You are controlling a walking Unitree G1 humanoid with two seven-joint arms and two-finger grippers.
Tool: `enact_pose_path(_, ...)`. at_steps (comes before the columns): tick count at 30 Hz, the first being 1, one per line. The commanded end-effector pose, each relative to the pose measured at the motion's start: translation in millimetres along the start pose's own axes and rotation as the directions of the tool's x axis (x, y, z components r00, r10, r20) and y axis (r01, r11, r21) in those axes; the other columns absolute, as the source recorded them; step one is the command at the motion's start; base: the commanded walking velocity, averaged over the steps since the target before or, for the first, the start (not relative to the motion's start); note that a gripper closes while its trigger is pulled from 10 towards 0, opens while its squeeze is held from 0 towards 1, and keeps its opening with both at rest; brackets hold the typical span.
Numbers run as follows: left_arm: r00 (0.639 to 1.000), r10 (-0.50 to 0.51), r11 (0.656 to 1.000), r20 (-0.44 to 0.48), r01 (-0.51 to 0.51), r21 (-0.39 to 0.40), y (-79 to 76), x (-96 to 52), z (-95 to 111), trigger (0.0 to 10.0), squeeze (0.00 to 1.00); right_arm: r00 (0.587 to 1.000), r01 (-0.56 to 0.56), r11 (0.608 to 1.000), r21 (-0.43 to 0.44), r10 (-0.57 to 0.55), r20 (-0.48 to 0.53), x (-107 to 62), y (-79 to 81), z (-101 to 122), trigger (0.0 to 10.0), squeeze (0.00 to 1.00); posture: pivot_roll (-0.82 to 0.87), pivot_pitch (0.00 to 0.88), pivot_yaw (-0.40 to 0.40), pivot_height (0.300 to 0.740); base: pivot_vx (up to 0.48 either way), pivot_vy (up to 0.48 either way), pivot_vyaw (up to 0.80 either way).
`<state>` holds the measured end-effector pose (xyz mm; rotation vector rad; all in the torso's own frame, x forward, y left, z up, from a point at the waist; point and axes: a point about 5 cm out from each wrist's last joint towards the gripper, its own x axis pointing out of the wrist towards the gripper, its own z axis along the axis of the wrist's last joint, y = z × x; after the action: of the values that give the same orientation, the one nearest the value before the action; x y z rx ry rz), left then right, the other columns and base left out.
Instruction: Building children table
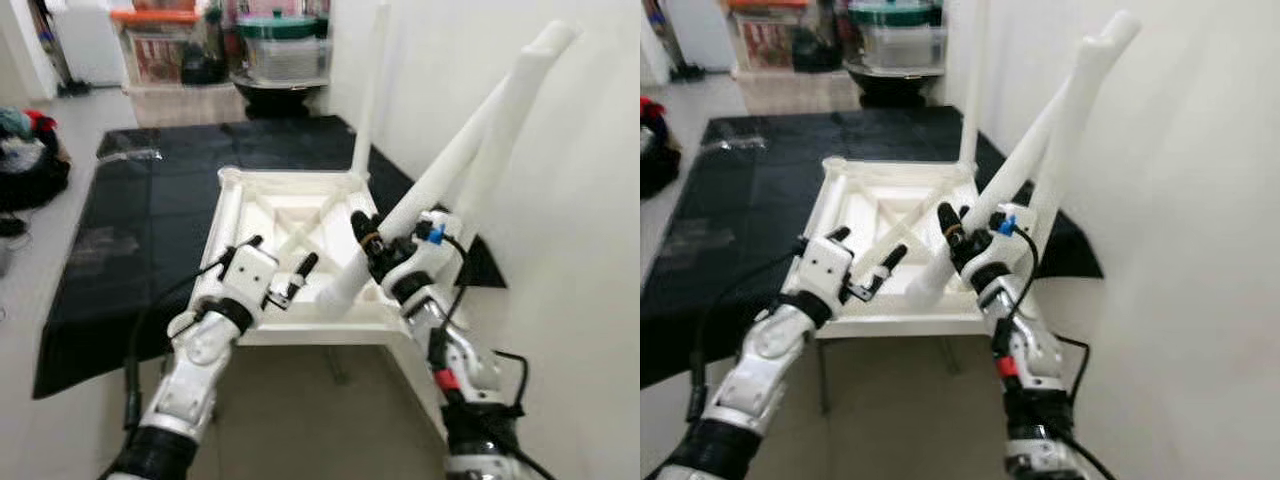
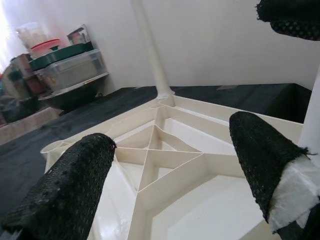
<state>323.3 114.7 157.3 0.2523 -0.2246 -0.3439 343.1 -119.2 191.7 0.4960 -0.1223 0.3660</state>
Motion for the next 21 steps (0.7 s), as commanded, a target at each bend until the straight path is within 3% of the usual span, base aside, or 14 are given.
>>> enact_pose_path(1, 1.000, 0.024, 1.000, -0.016, -0.024, -0.004, 5.2, -1.8, -2.5, 10.0, 0.00, 0.999, -0.032, 0.999, -0.008, 0.032, 0.039, 2.4, 6.6, 5.2, 0.0, 0.00, 0.02, 0.000, -0.057, 0.740, 0.000, 0.000, 0.00)
enact_pose_path(16, 0.997, 0.079, 0.997, -0.006, -0.079, -0.024, 13.0, -0.6, 0.0, 10.0, 0.00, 0.997, -0.059, 0.998, -0.001, 0.059, 0.047, -0.7, 10.3, 4.7, 0.0, 0.00, 0.03, 0.000, -0.060, 0.740, 0.000, 0.000, 0.00)
enact_pose_path(21, 0.996, 0.084, 0.996, -0.001, -0.084, -0.035, 12.6, -0.4, 0.5, 10.0, 0.00, 0.996, -0.068, 0.998, -0.009, 0.069, 0.049, 0.3, 11.3, 5.8, 0.0, 0.00, 0.03, 0.000, -0.061, 0.740, 0.287, 0.000, 0.00)
